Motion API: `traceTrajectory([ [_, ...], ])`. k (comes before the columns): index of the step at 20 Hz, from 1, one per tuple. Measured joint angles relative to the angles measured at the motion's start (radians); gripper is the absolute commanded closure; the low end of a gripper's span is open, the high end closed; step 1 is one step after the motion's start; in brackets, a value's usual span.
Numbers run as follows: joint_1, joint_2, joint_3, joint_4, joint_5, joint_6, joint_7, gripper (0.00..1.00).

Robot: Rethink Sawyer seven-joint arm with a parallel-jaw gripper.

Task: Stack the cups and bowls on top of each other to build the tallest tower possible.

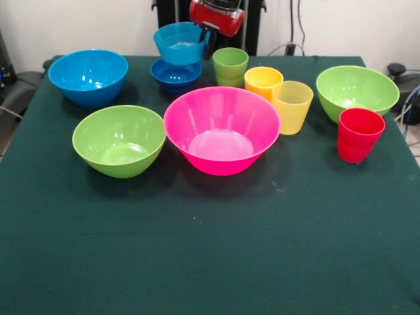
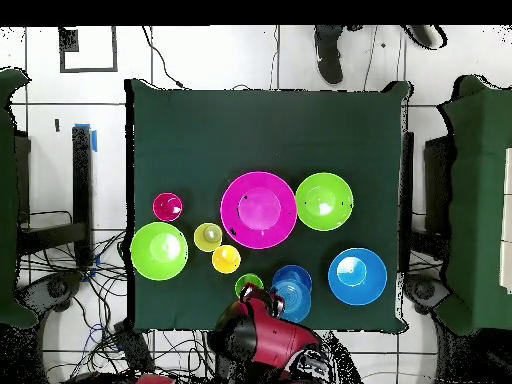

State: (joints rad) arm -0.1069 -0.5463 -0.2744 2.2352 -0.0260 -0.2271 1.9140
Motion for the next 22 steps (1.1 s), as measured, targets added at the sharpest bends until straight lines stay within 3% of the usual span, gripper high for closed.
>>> traceTrajectory([
  [22,-0.007,-0.055,-0.016,-0.099,-0.016,0.027,0.0,1.0],
])
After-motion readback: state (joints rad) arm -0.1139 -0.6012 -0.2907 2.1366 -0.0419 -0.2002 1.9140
